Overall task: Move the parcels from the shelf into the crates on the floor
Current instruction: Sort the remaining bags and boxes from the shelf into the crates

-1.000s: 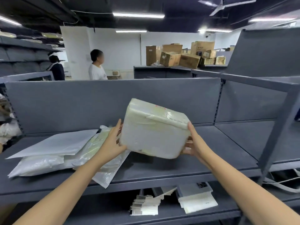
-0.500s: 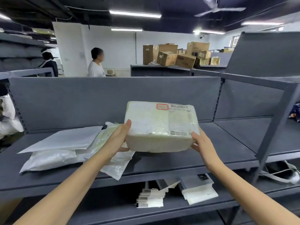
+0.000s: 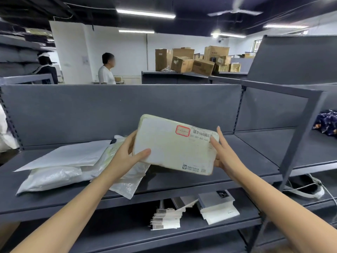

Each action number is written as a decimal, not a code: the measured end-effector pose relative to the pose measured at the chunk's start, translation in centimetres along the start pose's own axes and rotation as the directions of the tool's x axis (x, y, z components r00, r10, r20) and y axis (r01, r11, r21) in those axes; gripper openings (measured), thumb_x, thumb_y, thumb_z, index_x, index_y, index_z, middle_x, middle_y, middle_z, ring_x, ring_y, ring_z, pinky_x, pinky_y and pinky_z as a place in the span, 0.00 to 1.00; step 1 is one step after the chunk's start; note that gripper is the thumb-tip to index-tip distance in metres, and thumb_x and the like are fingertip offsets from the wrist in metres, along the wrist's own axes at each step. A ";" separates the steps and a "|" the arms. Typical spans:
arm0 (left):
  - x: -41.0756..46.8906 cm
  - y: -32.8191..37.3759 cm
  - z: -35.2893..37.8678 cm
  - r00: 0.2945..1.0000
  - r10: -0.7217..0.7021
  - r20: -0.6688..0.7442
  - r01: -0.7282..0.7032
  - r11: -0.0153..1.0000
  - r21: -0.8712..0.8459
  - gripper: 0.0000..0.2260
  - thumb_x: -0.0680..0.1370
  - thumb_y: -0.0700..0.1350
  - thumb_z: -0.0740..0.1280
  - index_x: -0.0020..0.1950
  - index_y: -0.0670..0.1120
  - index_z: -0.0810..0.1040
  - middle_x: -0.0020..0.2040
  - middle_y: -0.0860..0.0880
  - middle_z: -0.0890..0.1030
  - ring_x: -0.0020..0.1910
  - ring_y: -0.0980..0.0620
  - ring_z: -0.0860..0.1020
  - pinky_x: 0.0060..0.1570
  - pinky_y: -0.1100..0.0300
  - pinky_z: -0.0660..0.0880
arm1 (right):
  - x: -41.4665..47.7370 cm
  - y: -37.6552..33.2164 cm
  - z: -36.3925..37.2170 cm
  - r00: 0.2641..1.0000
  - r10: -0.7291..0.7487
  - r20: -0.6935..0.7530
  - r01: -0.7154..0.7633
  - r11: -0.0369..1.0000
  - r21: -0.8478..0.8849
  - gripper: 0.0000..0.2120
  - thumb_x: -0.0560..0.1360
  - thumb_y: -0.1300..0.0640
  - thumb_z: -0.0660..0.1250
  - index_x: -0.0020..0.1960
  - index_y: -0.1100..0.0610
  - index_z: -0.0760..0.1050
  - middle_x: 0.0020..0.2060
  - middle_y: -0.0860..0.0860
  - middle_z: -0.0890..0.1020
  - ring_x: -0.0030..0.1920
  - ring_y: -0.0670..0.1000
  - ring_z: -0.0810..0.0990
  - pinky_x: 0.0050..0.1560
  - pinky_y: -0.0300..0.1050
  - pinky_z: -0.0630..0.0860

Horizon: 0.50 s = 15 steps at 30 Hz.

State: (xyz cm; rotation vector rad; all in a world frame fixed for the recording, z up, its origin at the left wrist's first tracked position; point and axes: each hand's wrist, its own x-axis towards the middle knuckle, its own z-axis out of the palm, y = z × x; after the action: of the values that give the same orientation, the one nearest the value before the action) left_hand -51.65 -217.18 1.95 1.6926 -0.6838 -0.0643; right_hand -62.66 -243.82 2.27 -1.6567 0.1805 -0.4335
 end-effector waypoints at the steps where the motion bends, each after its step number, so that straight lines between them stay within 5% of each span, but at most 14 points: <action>1: -0.1 0.0 -0.2 1.000 0.010 0.029 -0.011 0.999 0.042 0.34 0.71 0.48 0.74 0.73 0.53 0.63 0.64 0.58 0.75 0.62 0.64 0.73 0.55 0.72 0.73 | 0.1 -0.2 0.0 1.000 -0.007 -0.005 0.007 1.000 -0.027 0.28 0.79 0.44 0.56 0.76 0.40 0.48 0.57 0.39 0.79 0.55 0.43 0.80 0.49 0.47 0.79; 6: -0.1 -0.3 -0.8 0.997 -0.045 0.064 0.029 0.975 0.221 0.30 0.73 0.45 0.73 0.72 0.50 0.63 0.63 0.57 0.74 0.59 0.62 0.74 0.49 0.74 0.72 | -0.1 -0.8 0.6 0.998 -0.059 -0.003 0.058 0.989 -0.133 0.16 0.80 0.47 0.55 0.67 0.45 0.65 0.57 0.47 0.78 0.48 0.40 0.81 0.41 0.40 0.80; 8: -0.1 0.6 -0.7 0.992 -0.129 -0.016 0.130 0.975 0.178 0.22 0.75 0.46 0.69 0.67 0.47 0.65 0.57 0.54 0.75 0.56 0.59 0.75 0.43 0.71 0.72 | -0.3 -0.4 0.8 0.996 -0.088 0.005 0.087 0.982 -0.165 0.15 0.80 0.48 0.56 0.66 0.44 0.67 0.62 0.48 0.75 0.56 0.46 0.79 0.44 0.45 0.80; 10: -0.1 1.7 -0.8 0.972 -0.225 -0.071 0.231 0.969 0.089 0.20 0.77 0.57 0.63 0.61 0.45 0.66 0.53 0.52 0.73 0.51 0.58 0.75 0.42 0.66 0.72 | -0.6 -0.2 1.2 0.993 -0.115 0.011 0.115 0.977 -0.181 0.17 0.80 0.49 0.57 0.69 0.46 0.65 0.63 0.48 0.75 0.59 0.48 0.78 0.53 0.47 0.78; 13: -0.2 2.2 -1.3 0.959 -0.245 -0.145 0.267 0.950 0.162 0.38 0.70 0.73 0.56 0.68 0.46 0.61 0.60 0.51 0.73 0.56 0.53 0.74 0.51 0.56 0.72 | -1.1 -0.6 2.2 0.988 -0.149 0.031 0.152 0.973 -0.171 0.20 0.80 0.53 0.57 0.72 0.47 0.61 0.60 0.47 0.77 0.56 0.44 0.78 0.57 0.42 0.76; 15: -0.2 2.0 -1.8 0.966 -0.181 -0.187 0.215 0.959 0.184 0.37 0.73 0.70 0.57 0.76 0.55 0.50 0.72 0.54 0.65 0.69 0.51 0.66 0.65 0.52 0.66 | -1.3 -0.9 2.6 0.983 -0.181 0.043 0.185 0.966 -0.178 0.20 0.80 0.54 0.57 0.71 0.46 0.61 0.60 0.46 0.77 0.55 0.42 0.78 0.55 0.40 0.75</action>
State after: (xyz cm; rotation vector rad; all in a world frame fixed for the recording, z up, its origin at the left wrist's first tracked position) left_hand -51.85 -215.66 4.19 1.9356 -0.4020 0.0076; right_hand -63.01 -240.82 2.69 -1.8655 0.0477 -0.5475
